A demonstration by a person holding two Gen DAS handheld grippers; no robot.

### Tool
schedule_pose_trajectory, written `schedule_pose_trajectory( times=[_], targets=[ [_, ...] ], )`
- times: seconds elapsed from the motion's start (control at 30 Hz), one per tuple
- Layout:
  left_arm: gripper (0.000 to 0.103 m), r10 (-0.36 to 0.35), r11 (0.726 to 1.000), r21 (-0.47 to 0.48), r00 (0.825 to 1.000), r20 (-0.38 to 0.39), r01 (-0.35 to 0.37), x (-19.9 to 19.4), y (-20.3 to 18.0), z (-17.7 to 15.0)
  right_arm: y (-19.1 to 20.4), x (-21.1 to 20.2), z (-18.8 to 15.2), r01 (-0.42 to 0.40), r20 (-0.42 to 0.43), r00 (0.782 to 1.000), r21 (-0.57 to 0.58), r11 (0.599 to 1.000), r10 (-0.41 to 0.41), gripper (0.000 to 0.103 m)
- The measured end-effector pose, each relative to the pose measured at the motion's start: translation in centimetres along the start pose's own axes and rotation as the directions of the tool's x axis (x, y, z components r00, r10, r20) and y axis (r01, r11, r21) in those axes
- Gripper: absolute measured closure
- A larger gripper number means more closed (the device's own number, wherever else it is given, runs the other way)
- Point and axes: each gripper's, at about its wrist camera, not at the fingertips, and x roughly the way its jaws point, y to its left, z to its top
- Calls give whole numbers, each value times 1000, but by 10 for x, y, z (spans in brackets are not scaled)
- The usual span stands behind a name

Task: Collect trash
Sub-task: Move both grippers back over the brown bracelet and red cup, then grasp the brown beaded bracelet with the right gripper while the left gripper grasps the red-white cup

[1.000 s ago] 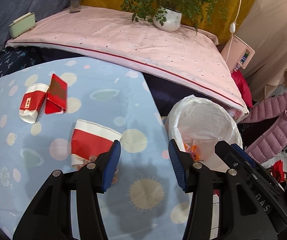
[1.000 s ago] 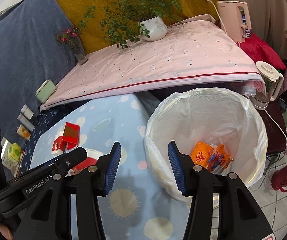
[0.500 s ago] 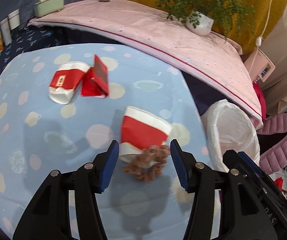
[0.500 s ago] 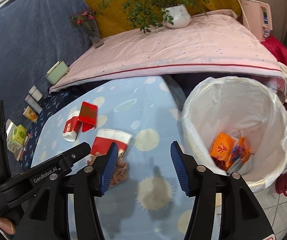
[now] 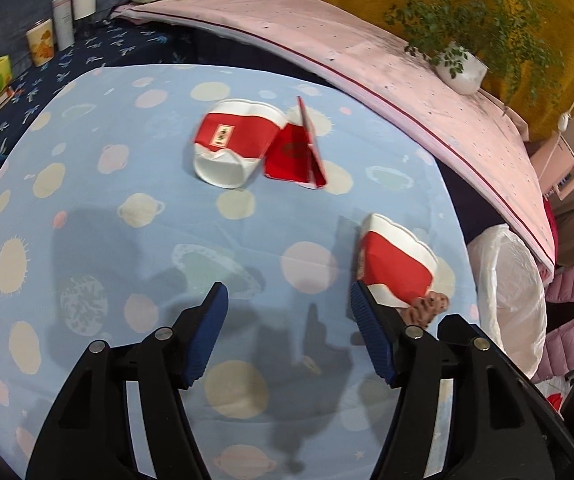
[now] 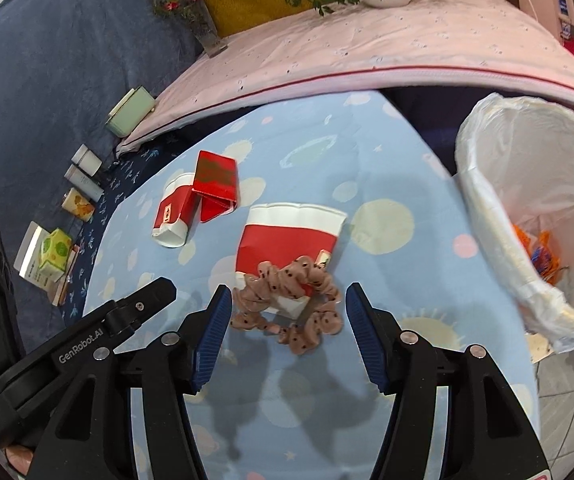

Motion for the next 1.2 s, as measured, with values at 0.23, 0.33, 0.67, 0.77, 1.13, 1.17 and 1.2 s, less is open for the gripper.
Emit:
schedule_pose_trajectory(
  times=[0.23,0.33,0.67,0.77,1.13,1.17,1.2],
  targets=[
    [41,16,999,-33,1000,-9,-17,3,22,1,7,21,2,3,-30,1000,50,999,-2,45],
    [41,17,999,-35,1000,-12,-18,5,25,2,8,29,4,26,-41,999,51,998,-23,45],
    [41,1,1000,-15,1000,-27,-2,11,15,3,5,31,-3,25,-59,998,14,1000,-25,85],
    [40,-17,1000,7,999,-33,17,13,3,2,1,26,-5,21,-50,999,13,1000,-20,89],
    [30,-87,991,98,994,-73,94,31,-57,-2,-35,-3,6,49,23,998,68,997,-50,89],
    [30,-91,990,101,993,-82,99,34,-61,-2,-39,-4,7,51,26,998,73,996,-53,89],
    [30,-92,990,101,992,-90,101,38,-64,-2,-41,-6,8,53,28,998,78,996,-55,89]
  ],
)
